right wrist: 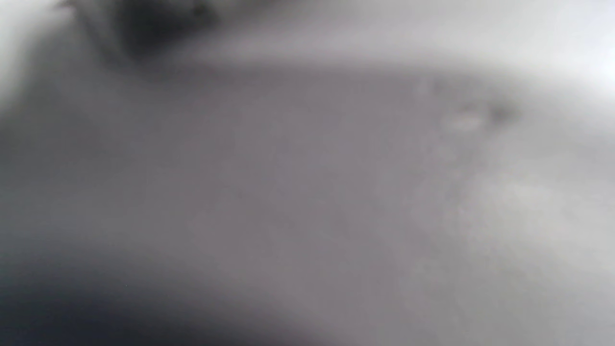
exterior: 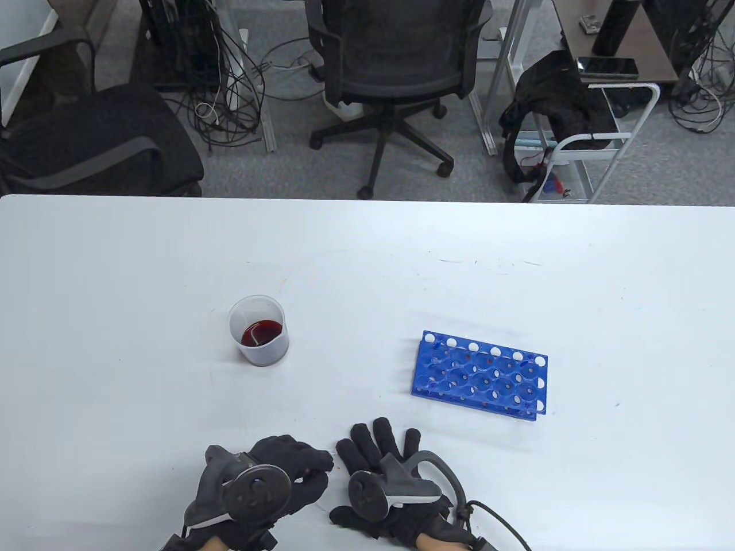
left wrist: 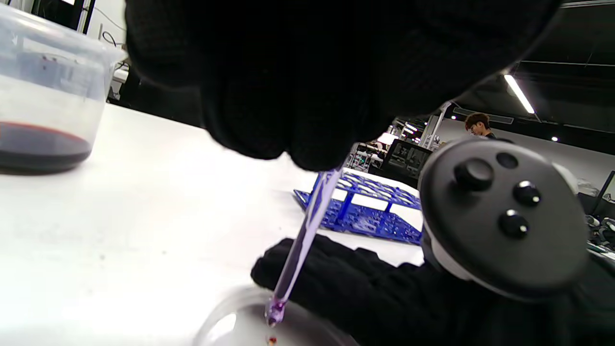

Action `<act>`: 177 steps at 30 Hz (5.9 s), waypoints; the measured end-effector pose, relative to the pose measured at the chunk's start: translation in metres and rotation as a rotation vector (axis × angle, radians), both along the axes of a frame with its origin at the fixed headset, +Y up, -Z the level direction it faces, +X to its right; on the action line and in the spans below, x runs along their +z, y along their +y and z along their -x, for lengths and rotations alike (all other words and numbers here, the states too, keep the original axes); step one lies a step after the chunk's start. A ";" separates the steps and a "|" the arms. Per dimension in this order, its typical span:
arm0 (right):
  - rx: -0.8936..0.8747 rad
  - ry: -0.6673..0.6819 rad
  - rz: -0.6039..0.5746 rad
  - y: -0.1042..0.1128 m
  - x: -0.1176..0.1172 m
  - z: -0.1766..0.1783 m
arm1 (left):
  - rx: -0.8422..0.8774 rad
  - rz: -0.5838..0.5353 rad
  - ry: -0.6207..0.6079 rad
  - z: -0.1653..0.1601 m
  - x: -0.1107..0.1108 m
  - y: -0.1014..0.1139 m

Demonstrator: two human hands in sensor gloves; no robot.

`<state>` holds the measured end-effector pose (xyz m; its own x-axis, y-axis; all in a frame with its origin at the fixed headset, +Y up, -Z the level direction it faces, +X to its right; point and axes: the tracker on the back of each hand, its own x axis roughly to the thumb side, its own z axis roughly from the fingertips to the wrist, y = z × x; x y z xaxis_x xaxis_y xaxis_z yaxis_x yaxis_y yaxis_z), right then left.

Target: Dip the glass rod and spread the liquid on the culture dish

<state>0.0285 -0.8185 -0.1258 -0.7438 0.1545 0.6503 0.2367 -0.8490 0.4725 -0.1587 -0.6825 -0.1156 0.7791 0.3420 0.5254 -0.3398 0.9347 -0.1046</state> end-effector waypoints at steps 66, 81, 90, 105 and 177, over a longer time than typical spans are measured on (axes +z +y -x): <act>-0.002 -0.001 0.001 0.000 0.000 0.000 | 0.002 0.077 -0.036 -0.016 0.009 -0.018; -0.002 -0.001 0.002 -0.001 -0.001 0.000 | -0.014 -0.031 0.036 -0.019 0.012 -0.019; -0.002 -0.001 0.002 -0.001 0.000 0.000 | -0.040 -0.034 0.067 -0.016 0.010 -0.015; -0.002 -0.001 0.002 -0.001 0.000 0.000 | 0.001 0.106 -0.008 -0.015 0.008 -0.015; -0.008 -0.005 0.012 -0.002 -0.001 -0.001 | -0.305 0.044 0.548 0.053 -0.186 0.007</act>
